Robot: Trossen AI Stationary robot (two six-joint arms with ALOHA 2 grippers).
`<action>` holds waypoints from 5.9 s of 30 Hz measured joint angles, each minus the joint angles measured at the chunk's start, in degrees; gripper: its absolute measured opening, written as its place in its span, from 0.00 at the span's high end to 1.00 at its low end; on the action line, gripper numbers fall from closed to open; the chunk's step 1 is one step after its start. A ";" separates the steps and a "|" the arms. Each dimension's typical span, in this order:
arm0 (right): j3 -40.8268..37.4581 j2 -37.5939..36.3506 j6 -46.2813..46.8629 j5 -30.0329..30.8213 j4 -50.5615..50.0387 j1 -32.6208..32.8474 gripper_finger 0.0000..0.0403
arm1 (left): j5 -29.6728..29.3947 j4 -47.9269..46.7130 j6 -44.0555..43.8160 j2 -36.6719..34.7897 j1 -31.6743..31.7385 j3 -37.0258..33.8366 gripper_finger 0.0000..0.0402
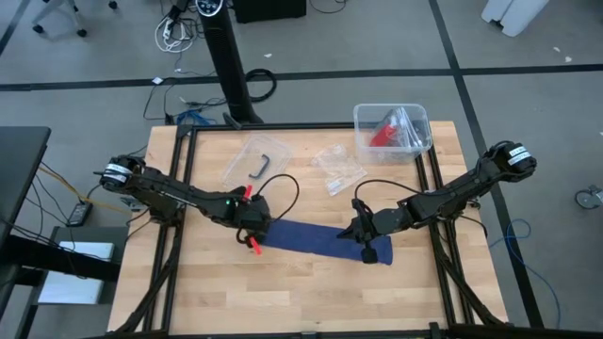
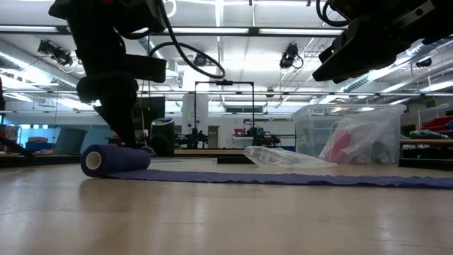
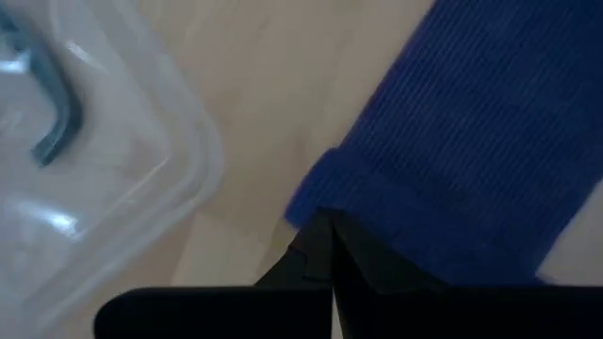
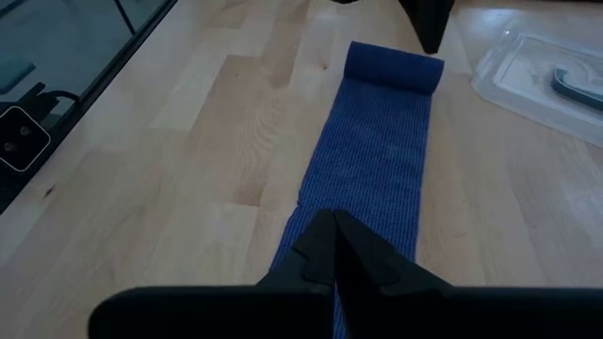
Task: Roll bandage
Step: Roll the blue bandage
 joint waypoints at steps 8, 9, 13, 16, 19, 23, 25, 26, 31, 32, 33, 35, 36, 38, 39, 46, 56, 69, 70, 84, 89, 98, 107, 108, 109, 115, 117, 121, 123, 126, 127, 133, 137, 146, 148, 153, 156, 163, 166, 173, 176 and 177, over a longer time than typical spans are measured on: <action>0.00 0.00 -0.48 0.01 0.02 -0.02 1.00 | 0.54 4.15 1.64 0.15 0.00 -0.05 1.00; 0.00 0.00 -0.50 0.00 0.04 -0.02 1.00 | 0.56 4.36 1.66 0.37 0.00 -0.05 1.00; 0.00 0.00 -0.52 0.02 0.02 -0.02 1.00 | -0.66 1.61 2.10 1.09 -0.25 1.03 1.00; 0.00 0.00 -0.52 0.02 -0.06 -0.02 1.00 | -3.01 -5.63 0.04 1.03 -0.42 4.03 1.00; 0.00 0.00 -0.53 0.00 -0.07 -0.02 1.00 | -3.25 -11.55 -1.68 1.03 -0.42 5.65 1.00; 0.00 0.00 -0.52 0.00 -0.07 -0.02 1.00 | -1.55 -12.69 -3.35 1.15 -0.33 5.22 1.00; 0.00 0.00 -0.50 0.00 -0.07 -0.02 1.00 | -0.22 -10.95 -3.50 1.93 -0.33 4.63 1.00; 0.00 0.00 -0.50 0.00 -0.09 -0.02 1.00 | 0.38 -10.34 -3.58 2.56 -0.33 4.43 1.00; 0.00 0.00 -0.50 0.00 -0.11 -0.02 1.00 | 2.34 -7.23 -1.52 6.23 -0.33 4.39 1.00; 0.00 0.00 -0.52 0.01 -0.10 -0.02 1.00 | 2.30 -6.57 -0.95 6.80 -0.33 4.41 1.00; 0.00 0.00 -0.52 0.00 -0.10 -0.02 1.00 | 2.22 -6.23 -0.41 7.24 -0.33 4.45 1.00; 0.00 0.00 -0.52 0.01 -0.11 -0.02 1.00 | 2.03 -6.05 0.04 7.67 -0.33 4.45 1.00; 0.00 0.00 -0.52 0.00 -0.12 -0.02 1.00 | 1.87 -6.00 0.05 7.84 -0.33 4.45 1.00; 0.00 0.00 -0.52 0.00 -0.13 -0.02 1.00 | 1.42 -6.17 0.05 7.77 -0.35 4.51 1.00; 0.00 0.00 -0.52 0.00 -0.13 -0.02 1.00 | 1.18 -6.61 0.04 7.67 -0.36 4.71 1.00; 0.02 0.00 -0.52 0.00 -0.26 -0.02 1.00 | -0.21 -6.56 1.06 7.80 -0.42 7.11 1.00; 0.02 0.00 -0.50 0.00 -0.30 -0.02 1.00 | -1.20 -5.45 1.49 7.85 -0.39 7.58 1.00; 0.02 0.00 -0.48 0.00 -0.28 -0.02 1.00 | -1.52 -2.82 1.72 7.82 -0.42 7.64 1.00; 0.02 0.00 -0.48 0.00 -0.29 -0.02 1.00 | -1.52 -2.29 1.83 7.82 -0.42 7.64 1.00; 0.02 0.00 -0.46 0.00 -0.33 0.17 1.00 | -2.24 -4.30 4.91 7.85 -0.46 13.13 1.00; 0.02 0.00 -0.44 0.00 -0.59 0.50 1.00 | -4.82 -13.57 0.35 7.85 -0.46 13.15 1.00; 0.02 0.00 -0.28 0.00 -0.81 0.50 1.00 | -4.42 -11.37 1.78 8.62 -0.46 13.13 1.00; 0.09 0.00 13.63 -2.60 -16.04 1.71 1.00 | -3.42 -11.50 1.99 12.30 -0.39 13.13 1.00; 0.09 0.00 15.85 -3.10 -18.33 1.90 1.00 | -3.42 -11.48 1.99 12.37 -0.39 13.13 1.00; 0.09 0.00 17.85 -3.19 -20.64 2.11 1.00 | -3.43 -11.48 1.97 12.37 -0.39 13.11 1.00; 0.08 0.02 25.96 -5.52 -29.21 2.38 1.00 | -3.42 -11.50 1.92 12.37 -0.39 13.11 1.00; 0.07 0.02 27.25 -6.28 -30.85 2.38 1.00 | -3.44 -11.50 1.92 12.37 -0.39 13.11 1.00; 0.07 0.02 29.62 -8.29 -33.54 2.38 1.00 | -3.46 -11.57 1.90 12.37 -0.39 13.11 1.00; 0.04 0.02 30.73 -8.76 -34.88 2.43 1.00 | -3.46 -11.57 1.90 12.37 -0.39 13.11 1.00; 0.04 0.02 32.12 -9.09 -36.86 2.43 1.00 | -3.53 -11.54 1.88 12.37 -0.39 13.11 1.00; 0.01 0.02 32.46 -9.13 -37.21 2.43 1.00 | -3.55 -11.58 1.88 12.37 -0.39 13.11 1.00; -2.32 0.02 34.64 -10.08 -36.77 2.43 1.00 | -3.73 -11.58 1.71 12.37 -0.39 13.11 1.00; -3.83 0.01 37.09 -10.62 -36.93 2.43 1.00 | -3.75 -11.59 1.71 12.37 -0.39 13.11 1.00; -3.89 -0.06 38.59 -11.97 -38.20 2.55 1.00 | -3.77 -11.59 1.69 12.37 -0.39 13.11 1.00; -3.89 -0.07 38.58 -11.96 -38.25 2.75 1.00 | -3.77 -11.61 1.71 12.37 -0.39 13.11 1.00; -3.76 -0.07 38.43 -12.22 -38.53 2.82 1.00 | -3.78 -12.38 1.68 12.35 -0.38 13.11 1.00; -2.90 0.04 37.47 -12.97 -39.85 2.92 1.00 | -3.81 -13.43 1.68 12.35 -0.39 13.11 1.00; -0.58 0.07 36.57 -12.44 -42.12 4.92 1.00 | -4.14 -12.55 1.68 12.35 -0.39 13.09 1.00; 0.17 0.07 36.44 -11.05 -41.88 5.50 1.00 | -4.18 -11.55 1.68 12.35 -0.38 13.09 1.00; 1.24 0.07 32.76 -4.94 -38.38 5.97 1.00 | -4.24 -7.80 2.60 12.35 -0.39 13.09 1.00; 1.40 0.07 28.81 -1.49 -33.00 5.82 1.00 | -4.35 -6.24 3.08 12.35 -0.39 13.09 1.00; 1.40 0.07 27.11 -0.51 -31.03 5.69 1.00 | -4.36 -5.91 3.18 12.33 -0.39 13.09 1.00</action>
